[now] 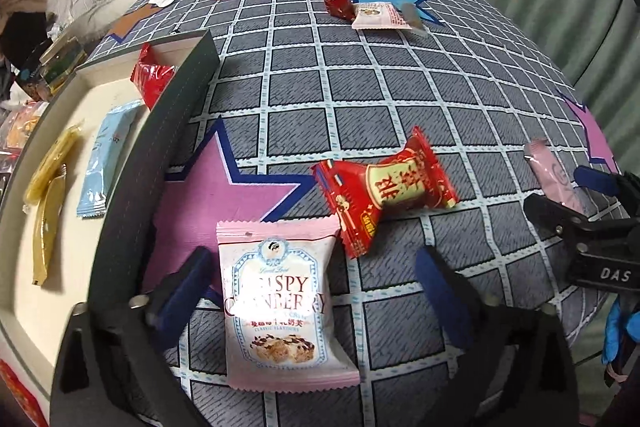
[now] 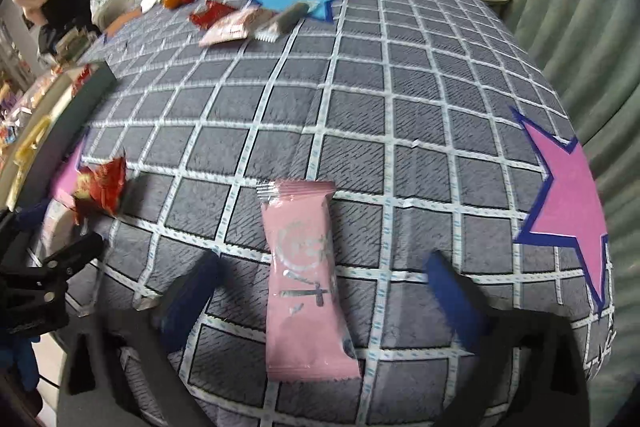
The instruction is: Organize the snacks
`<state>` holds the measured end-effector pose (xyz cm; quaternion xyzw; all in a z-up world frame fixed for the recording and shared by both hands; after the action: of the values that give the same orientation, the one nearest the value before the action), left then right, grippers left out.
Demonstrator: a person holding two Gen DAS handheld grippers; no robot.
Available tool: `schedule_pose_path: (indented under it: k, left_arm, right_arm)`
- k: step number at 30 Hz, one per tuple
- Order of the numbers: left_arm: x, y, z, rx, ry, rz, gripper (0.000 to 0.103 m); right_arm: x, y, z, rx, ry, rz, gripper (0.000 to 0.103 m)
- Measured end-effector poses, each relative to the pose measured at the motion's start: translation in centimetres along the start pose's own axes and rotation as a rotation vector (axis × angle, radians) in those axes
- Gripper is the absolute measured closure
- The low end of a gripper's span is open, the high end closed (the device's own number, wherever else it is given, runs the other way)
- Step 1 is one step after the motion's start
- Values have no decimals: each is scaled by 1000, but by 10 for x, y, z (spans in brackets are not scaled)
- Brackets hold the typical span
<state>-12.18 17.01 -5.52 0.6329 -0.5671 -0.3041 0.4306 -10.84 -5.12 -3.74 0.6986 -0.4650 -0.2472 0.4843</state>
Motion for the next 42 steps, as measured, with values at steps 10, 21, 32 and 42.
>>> schedule_pose_path:
  k: [10, 21, 32, 42]
  left_arm:
    - [-2, 1, 3, 33, 10, 0, 1]
    - [-2, 1, 3, 23, 10, -1, 1]
    - [0, 1, 3, 22, 9, 0, 0]
    - [-1, 1, 3, 21, 9, -1, 0]
  right_arm:
    - [-3, 0, 1, 59, 16, 7, 0]
    - [-2, 0, -1, 48, -2, 13, 0]
    - [-3, 1, -1, 75, 1, 18, 0]
    - [-2, 1, -1, 80, 3, 19, 0]
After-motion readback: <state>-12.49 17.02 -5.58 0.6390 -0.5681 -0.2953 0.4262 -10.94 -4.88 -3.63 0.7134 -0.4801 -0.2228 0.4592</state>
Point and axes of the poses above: each gripper's, at about its wrist camera, not at the fingertips, and y roughly against the way its jaws point, x to its right, z to its underside, the point moved 7 cm from there along -y, roughly the way its jaws point, and after that the axes turned 12 degrees about y, right-handed, at the moved point
